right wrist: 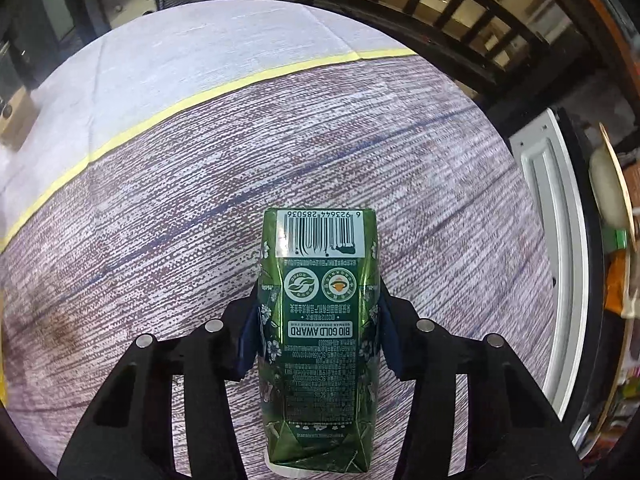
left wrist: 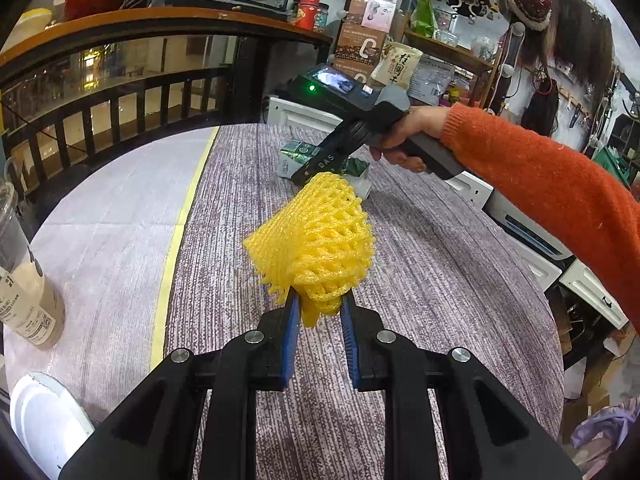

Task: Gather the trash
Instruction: 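Carry the net and carton over the bin with both tools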

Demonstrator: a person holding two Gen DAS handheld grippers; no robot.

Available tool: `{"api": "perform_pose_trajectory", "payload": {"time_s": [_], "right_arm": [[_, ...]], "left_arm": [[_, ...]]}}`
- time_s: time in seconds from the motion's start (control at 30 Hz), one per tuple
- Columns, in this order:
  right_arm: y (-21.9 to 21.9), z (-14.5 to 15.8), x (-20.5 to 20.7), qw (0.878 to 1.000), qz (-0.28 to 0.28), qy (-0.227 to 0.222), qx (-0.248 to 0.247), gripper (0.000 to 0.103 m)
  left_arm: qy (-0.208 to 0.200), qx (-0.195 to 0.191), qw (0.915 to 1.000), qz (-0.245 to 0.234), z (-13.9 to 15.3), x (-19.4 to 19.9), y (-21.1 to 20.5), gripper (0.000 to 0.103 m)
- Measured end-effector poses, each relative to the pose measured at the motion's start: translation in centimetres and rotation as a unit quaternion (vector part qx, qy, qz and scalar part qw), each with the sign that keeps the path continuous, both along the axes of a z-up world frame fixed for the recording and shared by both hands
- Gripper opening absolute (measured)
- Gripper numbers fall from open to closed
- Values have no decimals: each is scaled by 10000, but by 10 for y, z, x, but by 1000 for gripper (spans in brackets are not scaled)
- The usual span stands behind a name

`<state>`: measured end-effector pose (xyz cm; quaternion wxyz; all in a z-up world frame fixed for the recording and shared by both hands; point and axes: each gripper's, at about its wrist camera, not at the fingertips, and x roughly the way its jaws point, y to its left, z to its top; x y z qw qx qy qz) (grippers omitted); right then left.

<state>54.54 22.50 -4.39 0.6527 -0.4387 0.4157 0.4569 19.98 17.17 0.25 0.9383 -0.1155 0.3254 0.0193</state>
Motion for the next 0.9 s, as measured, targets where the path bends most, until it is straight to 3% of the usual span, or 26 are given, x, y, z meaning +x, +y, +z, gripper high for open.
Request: {"api": "perform_pose_trajectory", "payload": {"time_s": [0.13,0.33,0.7,0.9], "right_arm": [[-14,2,-5,9985,-504,-92,176,49],[-48,23,-23,9922,-909,-16,849,49],[-124,67,-93,9733,-927,271,2080,49],[-178,80,-137,9630,-1031,291,2473,49]], "left_arm": [[-51,-38,10000,-41,3,-3,-4,20],[-42,-40,10000,10,6,-10,-7,20],[-115,40,9999,5,13,-22,-28,20],[-148,80,9998,-145,17,-27,-49,20]]}}
